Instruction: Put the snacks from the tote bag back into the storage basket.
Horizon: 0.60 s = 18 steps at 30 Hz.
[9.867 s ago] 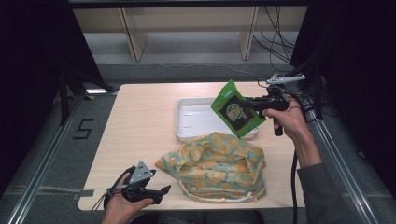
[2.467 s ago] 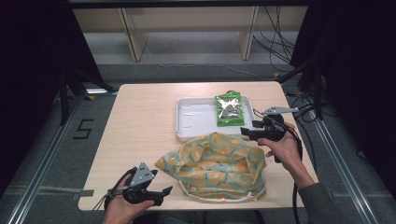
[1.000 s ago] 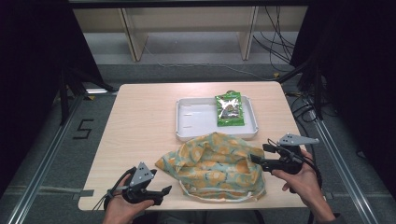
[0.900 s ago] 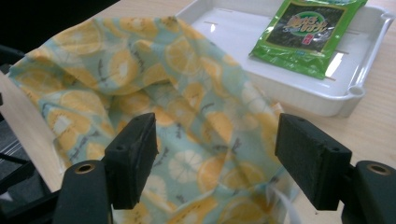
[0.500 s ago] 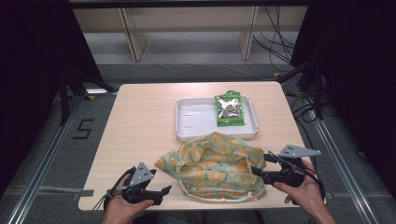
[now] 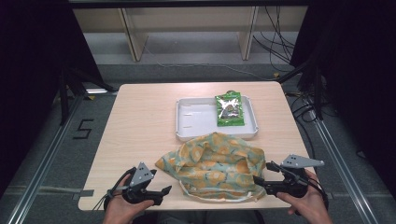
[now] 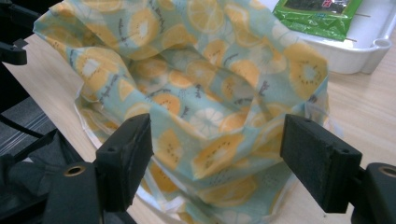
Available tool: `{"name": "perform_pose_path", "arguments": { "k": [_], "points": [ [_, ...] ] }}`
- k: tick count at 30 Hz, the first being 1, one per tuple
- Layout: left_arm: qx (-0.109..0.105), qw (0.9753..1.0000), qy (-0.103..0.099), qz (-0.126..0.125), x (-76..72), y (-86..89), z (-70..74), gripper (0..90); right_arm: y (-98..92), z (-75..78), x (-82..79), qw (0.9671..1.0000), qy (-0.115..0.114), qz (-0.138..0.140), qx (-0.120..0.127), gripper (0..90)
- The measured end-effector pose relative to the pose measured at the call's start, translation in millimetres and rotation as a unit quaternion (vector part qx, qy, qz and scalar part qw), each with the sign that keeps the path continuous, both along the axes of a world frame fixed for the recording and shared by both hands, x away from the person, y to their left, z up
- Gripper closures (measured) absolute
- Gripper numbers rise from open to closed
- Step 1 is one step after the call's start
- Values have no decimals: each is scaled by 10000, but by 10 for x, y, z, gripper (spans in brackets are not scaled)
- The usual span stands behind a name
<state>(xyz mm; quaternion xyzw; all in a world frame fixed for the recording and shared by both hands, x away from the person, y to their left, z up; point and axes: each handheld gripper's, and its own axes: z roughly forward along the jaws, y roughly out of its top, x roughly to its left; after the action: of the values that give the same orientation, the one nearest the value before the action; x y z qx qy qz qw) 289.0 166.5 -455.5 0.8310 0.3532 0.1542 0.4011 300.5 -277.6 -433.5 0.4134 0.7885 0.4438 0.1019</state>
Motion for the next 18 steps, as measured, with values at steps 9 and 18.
{"name": "perform_pose_path", "arguments": {
  "k": [9, 18],
  "points": [
    [-38, 10000, -7, 38, -3, -6, -8, 233, -12, -72, -96, 9999, 79, 138, -24, 256],
    [50, 9999, -80, -34, 6, 3, -2, 233, -18, -100, -175, 9998, 93, 64, -140, 251]
  ]
}}
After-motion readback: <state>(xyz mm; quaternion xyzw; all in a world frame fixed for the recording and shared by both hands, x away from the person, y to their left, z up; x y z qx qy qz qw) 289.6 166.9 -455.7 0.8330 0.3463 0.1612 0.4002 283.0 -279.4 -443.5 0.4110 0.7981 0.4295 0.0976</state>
